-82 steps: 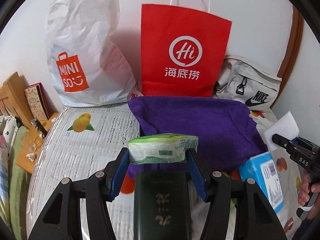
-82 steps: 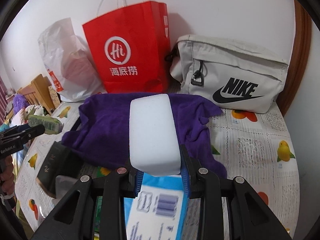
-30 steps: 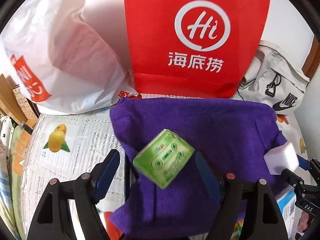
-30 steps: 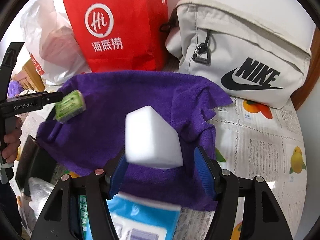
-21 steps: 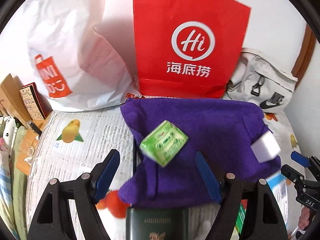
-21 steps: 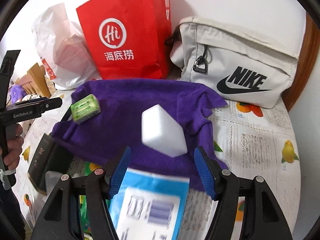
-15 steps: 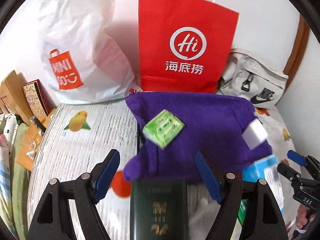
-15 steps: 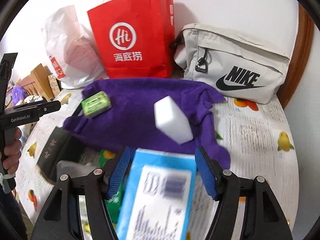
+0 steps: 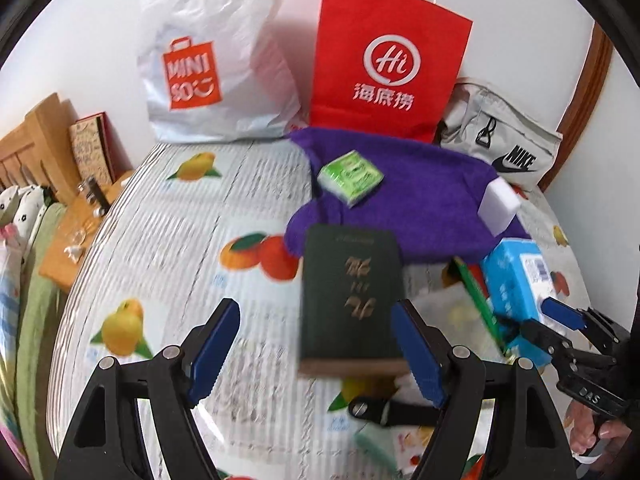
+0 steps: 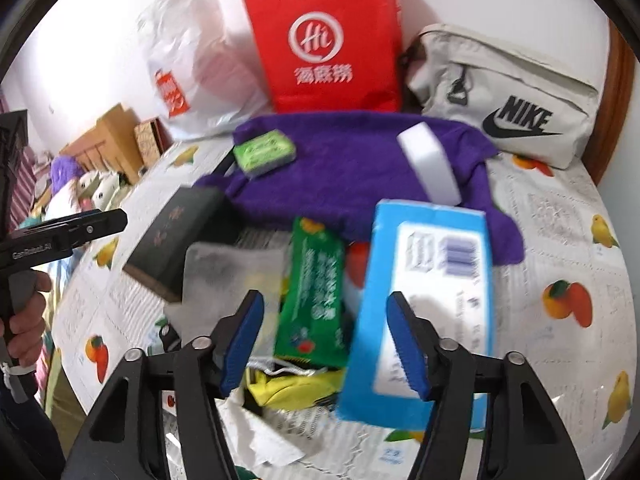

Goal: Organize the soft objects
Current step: 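Lower the right gripper onto the green snack packet and close on it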

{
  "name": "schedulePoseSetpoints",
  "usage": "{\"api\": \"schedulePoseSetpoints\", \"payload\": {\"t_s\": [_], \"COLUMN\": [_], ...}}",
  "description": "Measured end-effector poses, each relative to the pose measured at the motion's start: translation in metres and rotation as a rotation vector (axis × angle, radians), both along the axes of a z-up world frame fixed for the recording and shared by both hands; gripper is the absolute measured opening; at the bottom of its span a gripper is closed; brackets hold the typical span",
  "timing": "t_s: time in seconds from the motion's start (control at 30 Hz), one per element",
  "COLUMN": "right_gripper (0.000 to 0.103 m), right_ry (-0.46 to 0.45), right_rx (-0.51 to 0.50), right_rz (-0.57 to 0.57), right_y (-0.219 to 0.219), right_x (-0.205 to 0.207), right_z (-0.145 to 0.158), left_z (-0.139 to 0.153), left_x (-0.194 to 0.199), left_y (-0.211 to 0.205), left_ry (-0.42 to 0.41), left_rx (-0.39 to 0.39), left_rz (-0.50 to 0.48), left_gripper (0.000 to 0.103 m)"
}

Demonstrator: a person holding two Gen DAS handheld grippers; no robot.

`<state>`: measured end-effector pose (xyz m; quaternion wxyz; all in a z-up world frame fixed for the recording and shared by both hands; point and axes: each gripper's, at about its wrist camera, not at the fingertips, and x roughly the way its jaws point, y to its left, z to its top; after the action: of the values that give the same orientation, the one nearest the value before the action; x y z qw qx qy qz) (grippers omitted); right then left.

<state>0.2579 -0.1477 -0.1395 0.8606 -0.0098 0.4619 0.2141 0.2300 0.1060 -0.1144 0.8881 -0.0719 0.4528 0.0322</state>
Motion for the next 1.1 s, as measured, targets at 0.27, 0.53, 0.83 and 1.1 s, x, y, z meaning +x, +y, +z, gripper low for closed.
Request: {"api": "schedulePoseSetpoints", "payload": {"t_s": [0.27, 0.53, 0.83, 1.1], "right_gripper": [0.039, 0.039, 0.011, 0.000], "right_ry": [-0.003, -0.036, 0.004, 0.001], "right_rx": [-0.138, -0.274, -0.269, -0.155], "right_rz": [0.037, 0.074, 0.102, 0.136], "right_y": [0.028, 0.050, 0.057, 0.053], "right_x": [-0.004, -0.011, -0.009, -0.030], "right_z": [-0.022, -0.030, -0.044, -0.026], "left_z": [-0.011, -0.022, -0.029, -0.034], "left_x": [-0.022, -0.023, -0.033, -0.040], "left_y": [0.008, 0.007, 0.010, 0.015], "left_ry": [0.013, 0.023, 0.037, 0.050], "left_rx": [-0.001, -0.050, -0.077, -0.104], "left_rz": [-0.005, -0.032, -0.039, -0.028], "left_gripper": [0.077, 0.077, 0.077, 0.077]}}
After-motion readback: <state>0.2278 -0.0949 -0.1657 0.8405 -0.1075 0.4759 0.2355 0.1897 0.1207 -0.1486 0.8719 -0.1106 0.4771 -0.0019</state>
